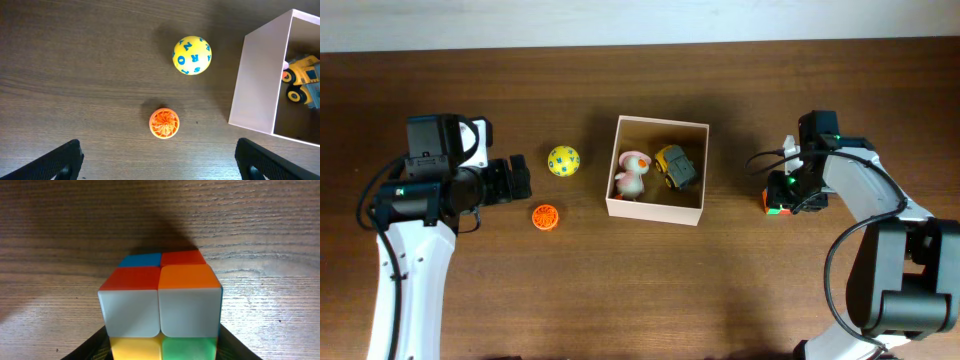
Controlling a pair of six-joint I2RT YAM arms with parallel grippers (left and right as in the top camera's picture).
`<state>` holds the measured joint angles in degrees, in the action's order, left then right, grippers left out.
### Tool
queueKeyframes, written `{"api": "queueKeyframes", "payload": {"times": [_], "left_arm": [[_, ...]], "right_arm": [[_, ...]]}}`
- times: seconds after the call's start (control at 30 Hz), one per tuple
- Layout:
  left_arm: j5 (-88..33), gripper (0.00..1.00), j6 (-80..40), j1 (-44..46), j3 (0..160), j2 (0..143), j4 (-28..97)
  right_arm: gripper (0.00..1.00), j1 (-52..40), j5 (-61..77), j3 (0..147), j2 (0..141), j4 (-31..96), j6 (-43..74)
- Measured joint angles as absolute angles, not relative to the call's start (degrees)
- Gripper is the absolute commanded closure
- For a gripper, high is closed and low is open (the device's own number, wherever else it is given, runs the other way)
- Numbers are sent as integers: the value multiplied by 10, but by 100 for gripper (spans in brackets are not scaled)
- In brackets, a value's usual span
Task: Pack container
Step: 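Move the right gripper to the colored puzzle cube and grasp it, then carry the cube with the right gripper into the box and release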
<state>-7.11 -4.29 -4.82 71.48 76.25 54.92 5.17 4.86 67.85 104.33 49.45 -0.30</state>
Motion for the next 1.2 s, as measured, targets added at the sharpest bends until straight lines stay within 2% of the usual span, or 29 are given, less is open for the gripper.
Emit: {"api": "queueKeyframes", "payload": {"times": [0.13,0.5,0.67,0.83,1.03,1.2], "left_arm": [[-71,1,-43,-48,715,762,549],[-71,1,-43,-48,715,762,549],[-71,1,-43,-48,715,762,550],[-71,1,-43,-48,715,762,549],[-71,1,-43,-48,715,762,549],[-71,1,-43,-48,715,762,549]], "right_arm": [[63,52,49,684,1043,516,19],[67,24,48,782,1028,620,35],[72,-49,48,891,990,697,65],[74,-143,51,971,959,698,112],[73,-256,42,978,960,657,173],[73,-314,8,964,999,645,219]]}}
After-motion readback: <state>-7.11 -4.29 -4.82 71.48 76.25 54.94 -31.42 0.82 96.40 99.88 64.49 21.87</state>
